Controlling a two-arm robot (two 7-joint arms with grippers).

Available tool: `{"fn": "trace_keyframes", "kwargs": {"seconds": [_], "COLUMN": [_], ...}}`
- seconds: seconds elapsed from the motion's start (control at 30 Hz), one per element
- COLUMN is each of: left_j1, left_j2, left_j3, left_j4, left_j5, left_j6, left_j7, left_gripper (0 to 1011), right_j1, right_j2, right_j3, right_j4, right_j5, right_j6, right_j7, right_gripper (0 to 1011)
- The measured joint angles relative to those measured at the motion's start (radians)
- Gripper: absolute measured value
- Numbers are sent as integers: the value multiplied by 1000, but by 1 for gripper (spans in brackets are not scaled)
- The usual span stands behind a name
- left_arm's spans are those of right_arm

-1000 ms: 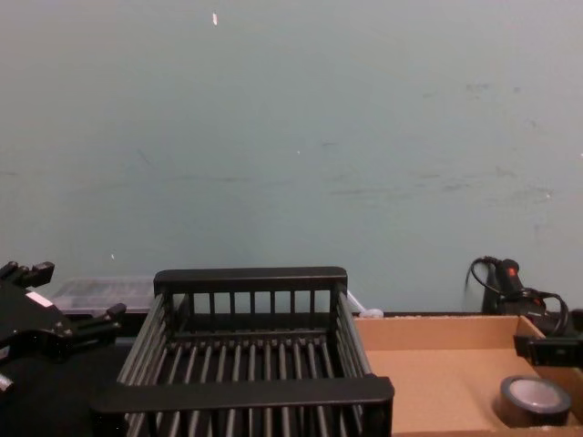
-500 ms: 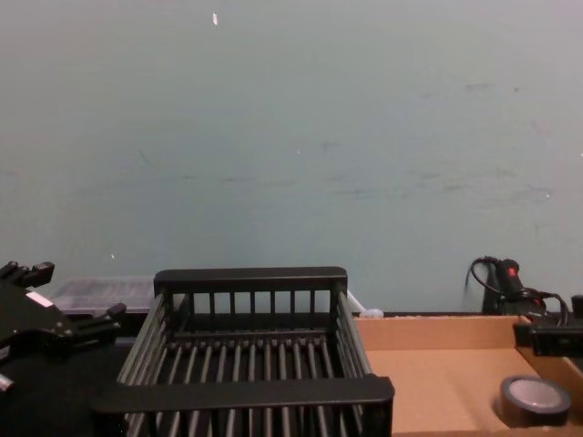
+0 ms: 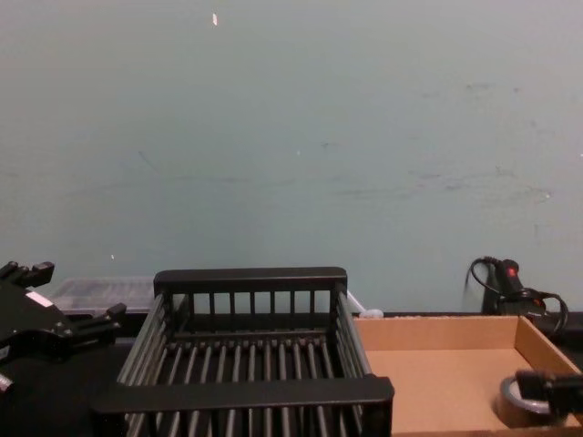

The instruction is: Pick up the white tape and place it into the black box , Pick up the silver tape and place it into the brown box.

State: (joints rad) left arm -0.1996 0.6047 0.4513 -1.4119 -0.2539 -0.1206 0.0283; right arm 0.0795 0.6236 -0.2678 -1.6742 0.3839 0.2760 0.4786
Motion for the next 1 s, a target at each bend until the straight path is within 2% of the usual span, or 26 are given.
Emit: {"fn": "trace_keyframes", "kwargs": {"seconds": [0.33,0.57,0.8,1.0], "left_j1": [0,0,0,0], "left_j2": [0,0,0,0], "left_j3": [0,0,0,0], "left_j4": [0,0,0,0], "left_j5": [0,0,0,0], "left_j6": [0,0,0,0], "left_j7": [0,0,0,0], "left_gripper": [1001,1001,1001,1001], "right_j1": [-34,-31,-9,15], "right_j2": [70,96,105,96], "right_j3": [-65,-116,-160,-189], "right_j4": [-52,-59,-52,-27], "right_j5": [-4,-19,-29,-32], "right_j6": [-8,-15,2,22], "right_j7": [50,74,94,97], "right_gripper": [1002,1002,1002,1002]}}
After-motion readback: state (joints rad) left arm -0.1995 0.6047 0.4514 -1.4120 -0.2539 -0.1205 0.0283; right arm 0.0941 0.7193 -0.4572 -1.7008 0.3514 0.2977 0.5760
